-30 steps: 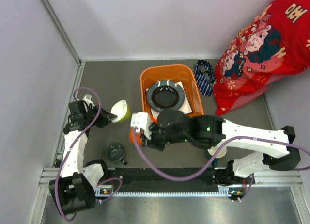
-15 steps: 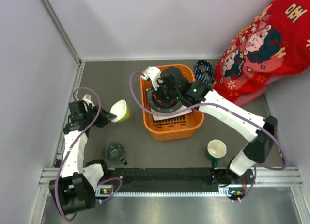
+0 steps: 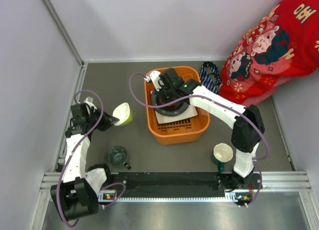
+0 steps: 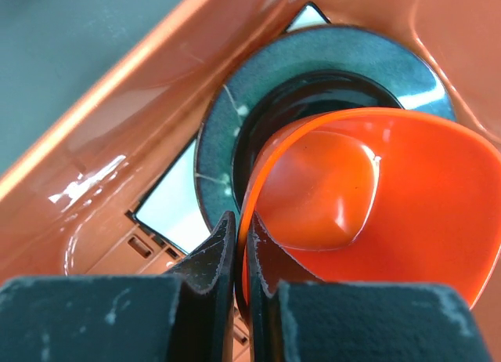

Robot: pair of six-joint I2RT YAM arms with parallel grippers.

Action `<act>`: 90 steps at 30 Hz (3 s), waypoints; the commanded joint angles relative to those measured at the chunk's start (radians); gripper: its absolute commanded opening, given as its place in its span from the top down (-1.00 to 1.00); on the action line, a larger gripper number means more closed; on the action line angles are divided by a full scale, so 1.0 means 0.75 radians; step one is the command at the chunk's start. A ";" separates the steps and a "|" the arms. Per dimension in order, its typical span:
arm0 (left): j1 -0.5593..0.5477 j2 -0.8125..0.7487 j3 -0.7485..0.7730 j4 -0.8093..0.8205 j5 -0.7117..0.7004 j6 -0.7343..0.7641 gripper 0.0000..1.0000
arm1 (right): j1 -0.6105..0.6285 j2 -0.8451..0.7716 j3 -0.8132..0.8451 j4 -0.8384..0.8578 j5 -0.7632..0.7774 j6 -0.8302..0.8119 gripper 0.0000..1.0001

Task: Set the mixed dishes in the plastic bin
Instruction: Place the bowl in the plastic bin.

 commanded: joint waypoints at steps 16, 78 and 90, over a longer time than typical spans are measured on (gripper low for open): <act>-0.005 -0.036 0.339 -0.062 -0.158 0.021 1.00 | -0.018 0.103 -0.014 0.148 -0.014 -0.012 1.00; -0.859 1.056 1.517 -0.116 -0.669 0.581 1.00 | -0.061 -1.034 -0.572 0.127 0.232 0.258 -0.45; -0.892 1.130 1.507 -0.001 -0.522 0.917 1.00 | -0.122 -1.110 -0.605 0.093 0.162 0.260 -0.46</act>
